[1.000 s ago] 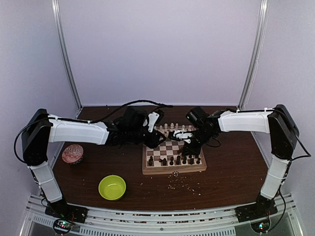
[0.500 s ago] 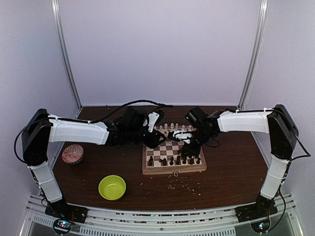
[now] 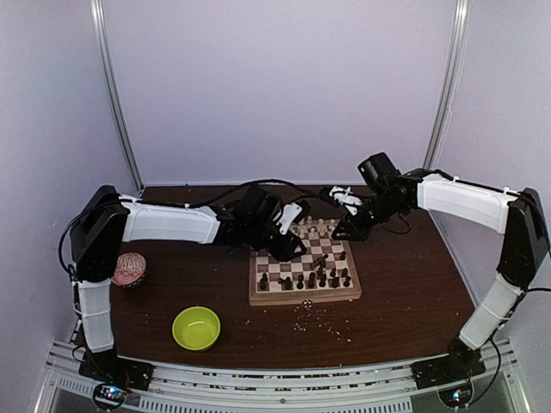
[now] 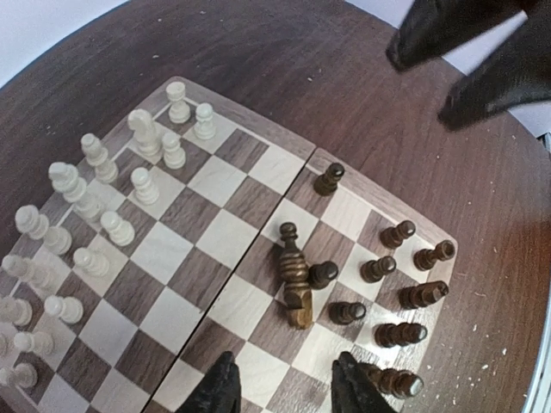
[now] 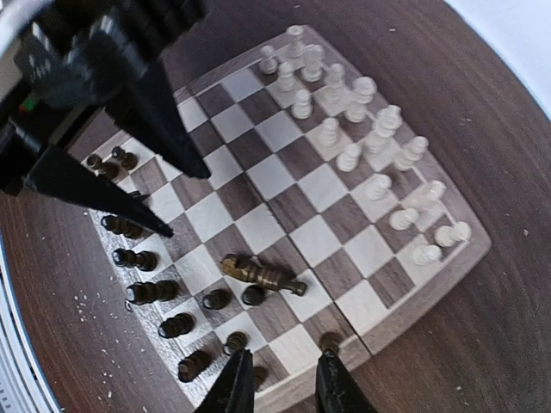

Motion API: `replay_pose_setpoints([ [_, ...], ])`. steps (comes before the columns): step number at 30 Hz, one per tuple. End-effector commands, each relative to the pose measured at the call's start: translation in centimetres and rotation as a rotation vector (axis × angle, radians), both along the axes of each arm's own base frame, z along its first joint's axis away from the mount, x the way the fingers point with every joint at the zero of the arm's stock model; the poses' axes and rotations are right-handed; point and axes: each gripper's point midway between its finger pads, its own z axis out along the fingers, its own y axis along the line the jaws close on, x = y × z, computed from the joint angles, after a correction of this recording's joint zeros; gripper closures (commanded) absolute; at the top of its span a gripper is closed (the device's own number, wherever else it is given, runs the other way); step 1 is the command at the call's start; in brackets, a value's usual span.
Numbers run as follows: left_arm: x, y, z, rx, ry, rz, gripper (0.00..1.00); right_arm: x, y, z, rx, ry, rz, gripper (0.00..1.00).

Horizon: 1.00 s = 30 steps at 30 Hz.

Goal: Set up the chess pieces on the board
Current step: Place the pawn at c7, then pick up the chess pile from the chessboard.

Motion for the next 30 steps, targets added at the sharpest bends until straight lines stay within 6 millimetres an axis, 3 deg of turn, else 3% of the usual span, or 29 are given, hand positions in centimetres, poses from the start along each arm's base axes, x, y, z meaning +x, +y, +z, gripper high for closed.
replay_pose_setpoints([
  [1, 0.2, -2.3, 0.1, -0.031, 0.010, -0.108, 0.61, 0.7, -2.3, 1.9, 0.077, 0.012, -0.080, 0.72],
  [8, 0.2, -4.2, -2.4, 0.033, 0.035, -0.160, 0.60, 1.3, -4.4, 1.2, 0.099, 0.041, -0.135, 0.72],
  [16, 0.8, -3.8, -5.1, 0.129, 0.031, -0.131, 0.61, 1.4, -4.9, 1.1, 0.113, 0.050, -0.142, 0.71],
  [30, 0.9, -4.4, -7.1, 0.166, 0.060, -0.166, 0.65, 1.8, -5.3, 0.3, 0.113, 0.071, -0.147, 0.72],
])
